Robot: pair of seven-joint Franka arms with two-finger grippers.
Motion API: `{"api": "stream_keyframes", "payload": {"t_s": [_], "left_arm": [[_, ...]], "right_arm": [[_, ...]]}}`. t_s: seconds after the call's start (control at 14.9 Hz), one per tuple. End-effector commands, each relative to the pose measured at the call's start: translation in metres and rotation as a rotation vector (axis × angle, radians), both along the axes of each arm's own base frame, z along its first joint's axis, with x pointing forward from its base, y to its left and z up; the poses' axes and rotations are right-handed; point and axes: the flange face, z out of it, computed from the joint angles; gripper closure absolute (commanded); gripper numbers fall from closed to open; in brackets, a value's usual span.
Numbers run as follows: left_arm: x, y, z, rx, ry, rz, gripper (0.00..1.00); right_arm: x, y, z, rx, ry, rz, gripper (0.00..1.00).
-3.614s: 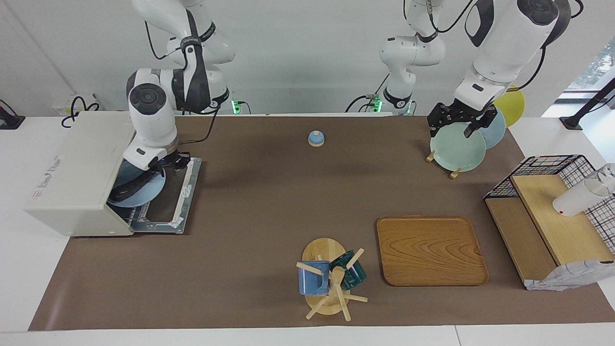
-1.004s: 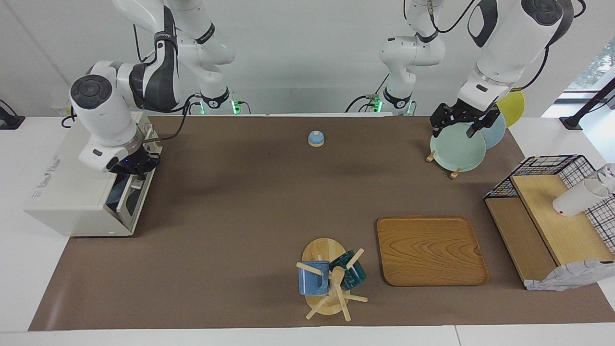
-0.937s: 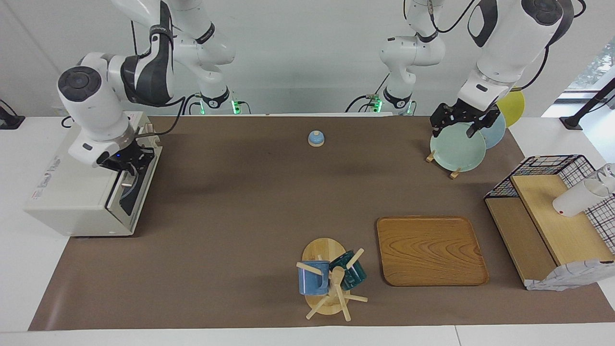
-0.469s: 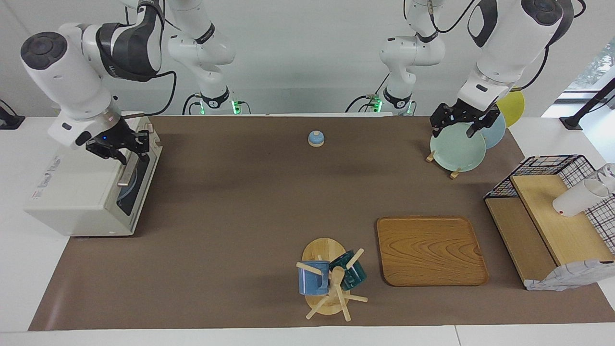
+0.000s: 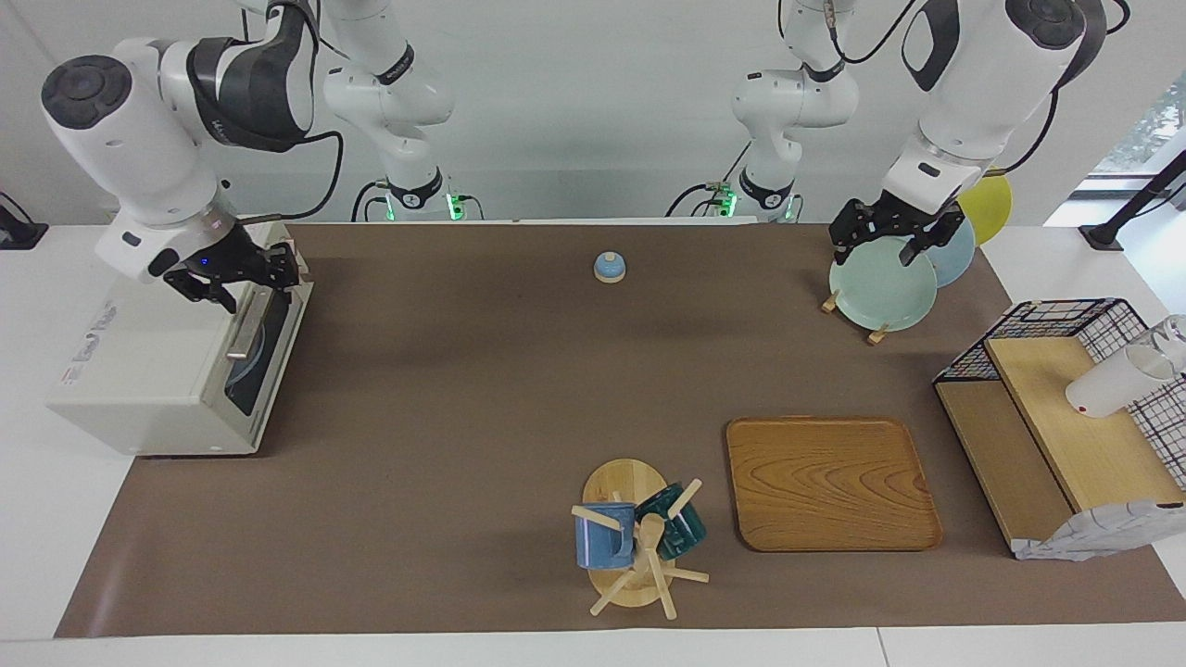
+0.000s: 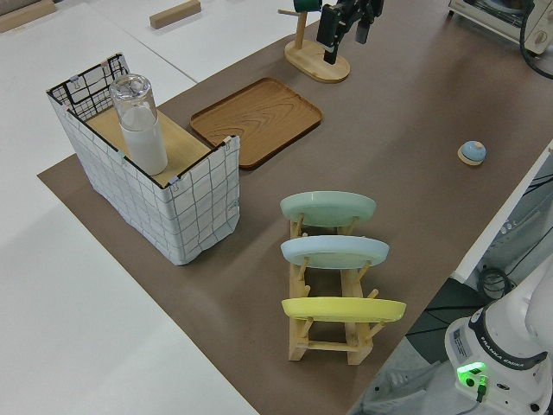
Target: Put eggplant into oven
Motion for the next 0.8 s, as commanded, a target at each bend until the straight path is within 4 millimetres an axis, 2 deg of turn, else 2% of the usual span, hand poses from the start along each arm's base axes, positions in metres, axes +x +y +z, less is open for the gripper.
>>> {"api": "stream_keyframes", "payload": {"t_s": [0.0,0.13,0.2,0.33,0.74], "left_arm": [[-0.002,0.003,0.007,-0.013,-0.004,0.001,0.0],[-0.002,0.004,0.007,-0.013,-0.004,0.002,0.0],[-0.002,0.003,0.007,-0.013,-0.004,0.001,0.0],[-0.002,0.003,0.007,-0.013,-0.004,0.001,0.0],[-0.002,0.003,0.007,-0.013,-0.004,0.001,0.0]], "right_arm": [[-0.01,0.004,0.014,0.026,0.003,-0.017,0.0],[-0.014,0.004,0.02,0.024,-0.011,-0.021,0.0],[-0.022,0.004,0.027,0.021,-0.023,-0.045,0.0],[-0.034,0.006,0.025,0.014,-0.02,-0.102,0.0],[-0.03,0.001,0.022,0.012,-0.022,-0.115,0.0]]}}
